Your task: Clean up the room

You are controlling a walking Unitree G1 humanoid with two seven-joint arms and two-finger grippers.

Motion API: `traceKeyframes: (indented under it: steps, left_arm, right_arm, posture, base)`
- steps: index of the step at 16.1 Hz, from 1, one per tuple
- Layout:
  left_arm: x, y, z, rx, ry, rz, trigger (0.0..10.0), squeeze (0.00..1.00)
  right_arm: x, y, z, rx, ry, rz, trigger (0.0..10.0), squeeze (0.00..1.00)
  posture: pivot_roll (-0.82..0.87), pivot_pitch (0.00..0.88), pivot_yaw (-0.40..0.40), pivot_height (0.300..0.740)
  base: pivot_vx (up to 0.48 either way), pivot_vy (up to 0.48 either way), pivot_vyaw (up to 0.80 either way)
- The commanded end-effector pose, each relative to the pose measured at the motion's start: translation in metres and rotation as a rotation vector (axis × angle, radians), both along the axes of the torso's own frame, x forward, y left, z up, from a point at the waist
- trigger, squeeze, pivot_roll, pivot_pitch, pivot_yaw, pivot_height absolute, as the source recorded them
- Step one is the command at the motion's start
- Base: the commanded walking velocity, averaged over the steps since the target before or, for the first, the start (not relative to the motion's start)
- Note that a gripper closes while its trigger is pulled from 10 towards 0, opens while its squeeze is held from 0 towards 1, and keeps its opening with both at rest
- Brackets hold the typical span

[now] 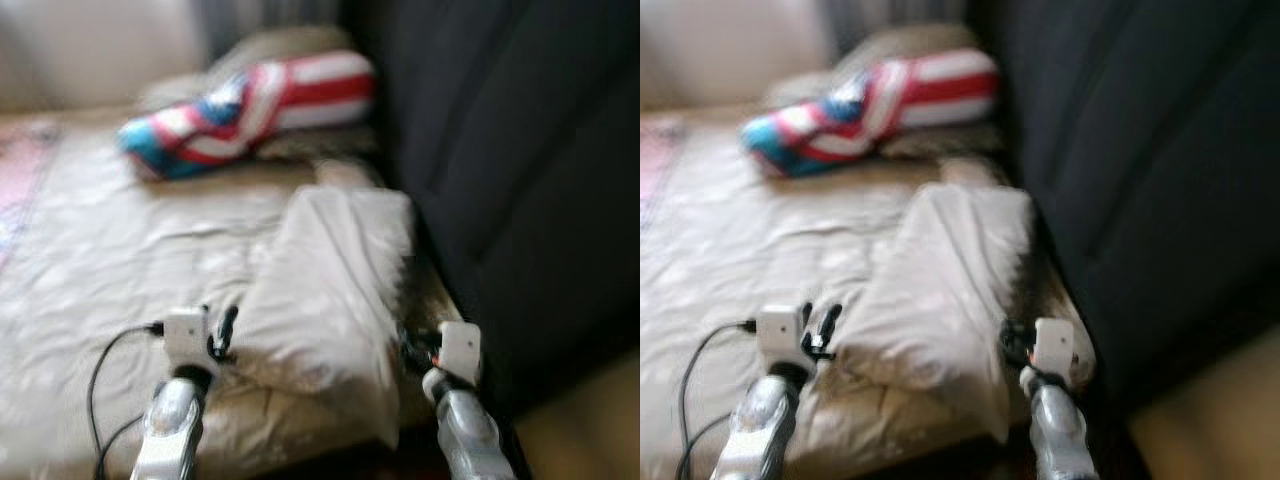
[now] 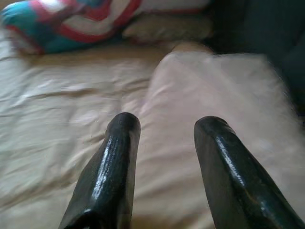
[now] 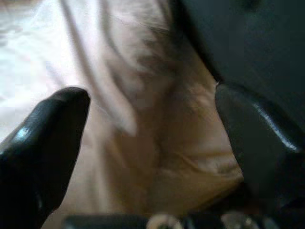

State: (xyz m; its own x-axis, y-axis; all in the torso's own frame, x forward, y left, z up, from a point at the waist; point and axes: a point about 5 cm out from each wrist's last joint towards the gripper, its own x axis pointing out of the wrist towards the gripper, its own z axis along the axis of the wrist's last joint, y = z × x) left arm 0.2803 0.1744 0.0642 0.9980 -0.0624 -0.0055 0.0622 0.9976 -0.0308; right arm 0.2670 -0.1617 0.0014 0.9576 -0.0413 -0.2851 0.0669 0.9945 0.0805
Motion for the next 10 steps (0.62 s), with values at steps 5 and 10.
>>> traceKeyframes:
  steps: [5, 10]
  left_arm:
    - [-0.005, 0.0084, -0.0025, 0.023, 0.007, 0.017, 10.0, 0.0]
    - [-0.0033, 0.009, 0.0006, 0.027, -0.004, 0.018, 10.0, 0.0]
  right_arm:
    - [0.0069, 0.0063, 0.0057, 0.036, -0.023, 0.022, 10.0, 0.0]
    - [0.0064, 0.0073, 0.0031, 0.048, -0.007, 0.064, 10.0, 0.0]
  posture:
    - [0.0, 0.061, 0.002, 0.696]
    - [0.0, 0.051, 0.005, 0.696]
  base:
    - [0.0, 0.0, 0.0]
    - [0.0, 0.0, 0.0]
